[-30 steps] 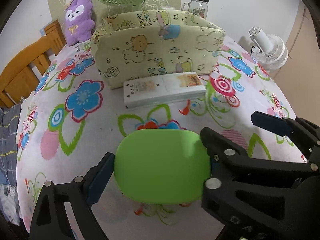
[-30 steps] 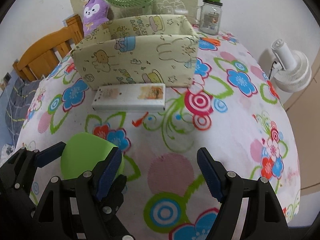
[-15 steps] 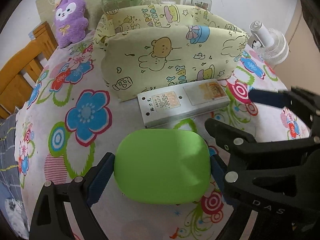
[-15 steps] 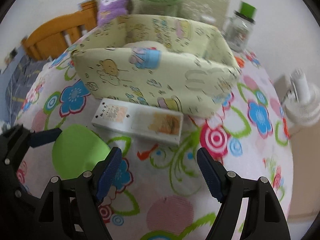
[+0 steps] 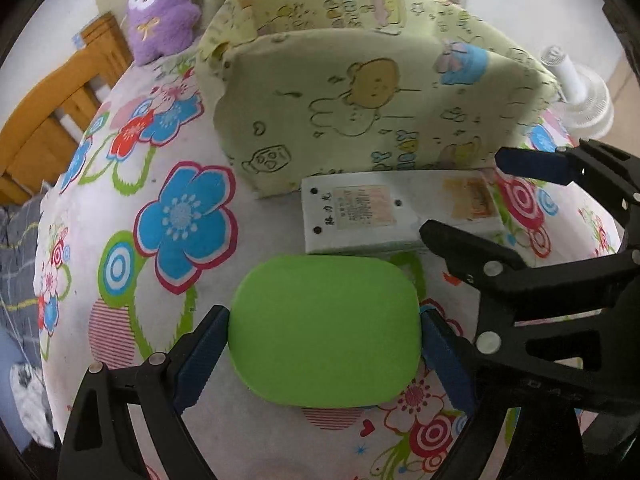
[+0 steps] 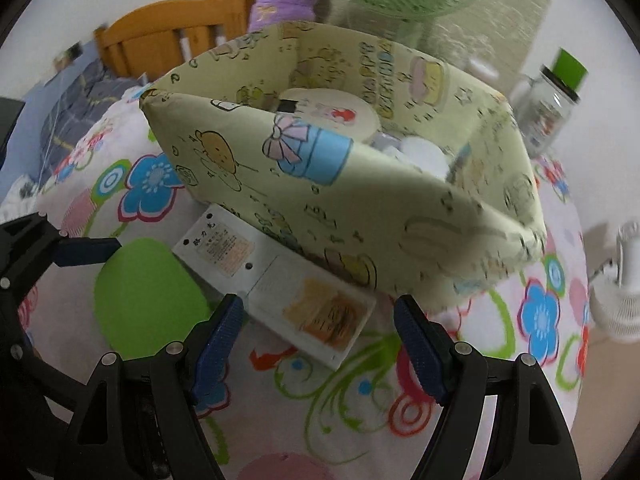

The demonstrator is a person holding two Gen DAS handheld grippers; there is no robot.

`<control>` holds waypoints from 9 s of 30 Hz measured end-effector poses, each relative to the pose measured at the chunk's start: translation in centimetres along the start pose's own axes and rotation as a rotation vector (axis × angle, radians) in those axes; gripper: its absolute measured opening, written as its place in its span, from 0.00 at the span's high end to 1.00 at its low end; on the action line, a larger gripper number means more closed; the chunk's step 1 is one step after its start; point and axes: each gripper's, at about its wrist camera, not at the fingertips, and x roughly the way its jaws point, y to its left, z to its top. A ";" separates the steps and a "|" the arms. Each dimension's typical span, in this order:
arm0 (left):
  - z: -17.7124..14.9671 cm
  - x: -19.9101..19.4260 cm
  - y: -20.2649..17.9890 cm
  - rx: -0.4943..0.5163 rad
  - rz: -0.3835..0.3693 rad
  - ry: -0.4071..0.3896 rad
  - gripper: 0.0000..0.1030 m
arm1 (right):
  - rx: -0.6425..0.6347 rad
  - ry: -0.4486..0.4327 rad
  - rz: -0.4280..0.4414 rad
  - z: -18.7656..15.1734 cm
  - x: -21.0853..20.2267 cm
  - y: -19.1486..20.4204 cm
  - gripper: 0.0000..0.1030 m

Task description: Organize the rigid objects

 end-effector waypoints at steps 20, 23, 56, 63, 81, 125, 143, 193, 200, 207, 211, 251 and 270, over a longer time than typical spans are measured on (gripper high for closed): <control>0.9 0.9 2.3 0.011 0.092 0.016 0.07 | -0.046 0.045 0.179 1.9 2.7 0.6 0.24; 0.7 0.8 2.1 0.046 0.098 0.007 0.07 | -0.103 0.033 0.154 1.7 2.5 1.7 0.30; -1.4 0.2 0.7 0.137 -0.010 0.047 0.07 | 0.003 0.152 0.085 0.4 2.0 5.1 0.51; -0.9 -0.3 0.3 0.116 -0.014 0.036 0.07 | 0.077 0.137 0.067 0.4 1.9 4.9 0.53; -1.8 -5.0 -2.4 0.182 -0.062 -0.050 0.08 | 0.264 0.069 -0.028 -2.1 -5.3 2.8 0.55; 4.8 -13.7 -2.5 0.175 -0.010 -0.245 0.08 | 0.305 -0.093 -0.137 4.5 -13.9 -0.7 0.55; 10.1 -12.2 -2.2 0.154 0.005 -0.268 0.08 | 0.319 -0.092 -0.109 8.8 -11.4 -4.7 0.55; 16.4 -3.4 -1.5 0.080 -0.008 -0.153 0.07 | 0.386 -0.030 -0.102 11.4 -3.2 -10.6 0.24; 16.4 -2.1 -2.3 0.090 0.001 -0.129 0.07 | 0.422 0.001 -0.106 10.5 -2.8 -11.1 0.21; 16.2 -0.6 -2.7 0.094 0.001 -0.101 0.07 | 0.450 0.030 -0.109 9.6 -2.1 -11.7 0.21; 16.1 0.5 -2.5 0.064 0.009 -0.074 0.07 | 0.459 0.051 -0.103 9.0 -1.6 -11.8 0.21; 9.9 -15.3 -0.1 0.027 -0.030 -0.256 0.00 | 0.512 -0.122 -0.163 7.1 -14.7 -6.3 0.21; 5.6 -23.8 1.4 0.007 -0.012 -0.390 0.00 | 0.501 -0.232 -0.204 4.9 -24.3 -3.3 0.21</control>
